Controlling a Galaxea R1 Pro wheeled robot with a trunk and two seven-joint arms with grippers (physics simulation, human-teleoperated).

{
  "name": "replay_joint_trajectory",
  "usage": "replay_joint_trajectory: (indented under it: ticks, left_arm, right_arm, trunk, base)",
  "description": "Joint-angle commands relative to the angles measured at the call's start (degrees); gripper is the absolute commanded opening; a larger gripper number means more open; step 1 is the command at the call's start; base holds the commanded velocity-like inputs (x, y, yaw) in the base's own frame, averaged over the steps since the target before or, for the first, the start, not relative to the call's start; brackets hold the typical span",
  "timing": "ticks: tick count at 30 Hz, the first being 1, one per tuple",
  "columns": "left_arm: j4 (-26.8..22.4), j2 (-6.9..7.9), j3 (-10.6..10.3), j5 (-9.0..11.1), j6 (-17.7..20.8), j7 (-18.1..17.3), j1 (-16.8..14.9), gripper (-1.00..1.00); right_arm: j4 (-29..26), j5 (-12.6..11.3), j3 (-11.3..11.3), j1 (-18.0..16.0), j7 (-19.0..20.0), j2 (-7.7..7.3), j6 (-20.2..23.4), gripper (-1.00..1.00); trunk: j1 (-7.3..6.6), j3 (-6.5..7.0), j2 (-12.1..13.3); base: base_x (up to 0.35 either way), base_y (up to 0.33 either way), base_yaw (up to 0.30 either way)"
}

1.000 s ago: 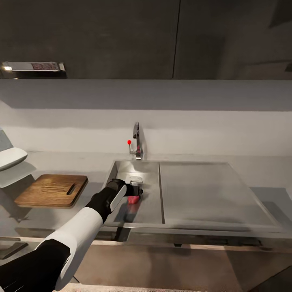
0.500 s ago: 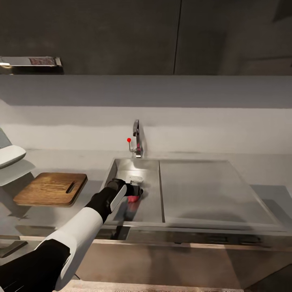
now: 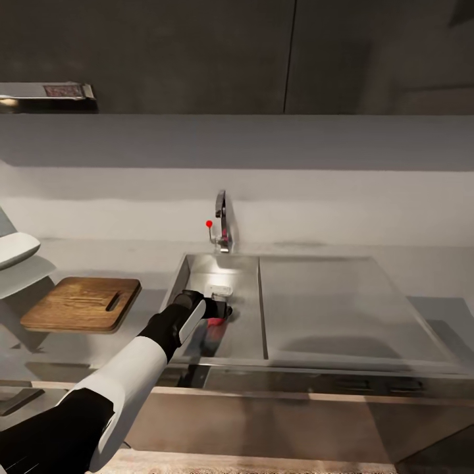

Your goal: In the kitchen, take the Vidalia onion out of the sink, dice it on the chopping board with the paring knife, put the diced onion into the bowl on the countertop, then place both the paring knife and the chopping board into the sink.

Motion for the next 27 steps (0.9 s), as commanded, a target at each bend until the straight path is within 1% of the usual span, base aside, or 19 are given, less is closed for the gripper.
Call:
replay_joint_trajectory:
  ticks: [1, 27]
  left_arm:
    - [-0.05, 0.04, -0.23, 0.57, 0.21, 0.42, -0.04, 1.00]
    - [-0.10, 0.12, -0.23, 0.56, 0.21, 0.50, -0.04, 1.00]
  right_arm:
    - [0.05, -0.38, -0.04, -0.03, 0.08, 0.00, -0.22, 1.00]
    - [0.05, -0.38, -0.04, -0.03, 0.08, 0.36, -0.22, 1.00]
  trunk:
    - [0.00, -0.14, -0.04]
    - [0.00, -2.10, -0.04]
  base:
    - [0.000, 0.000, 0.000]
    - [0.000, 0.000, 0.000]
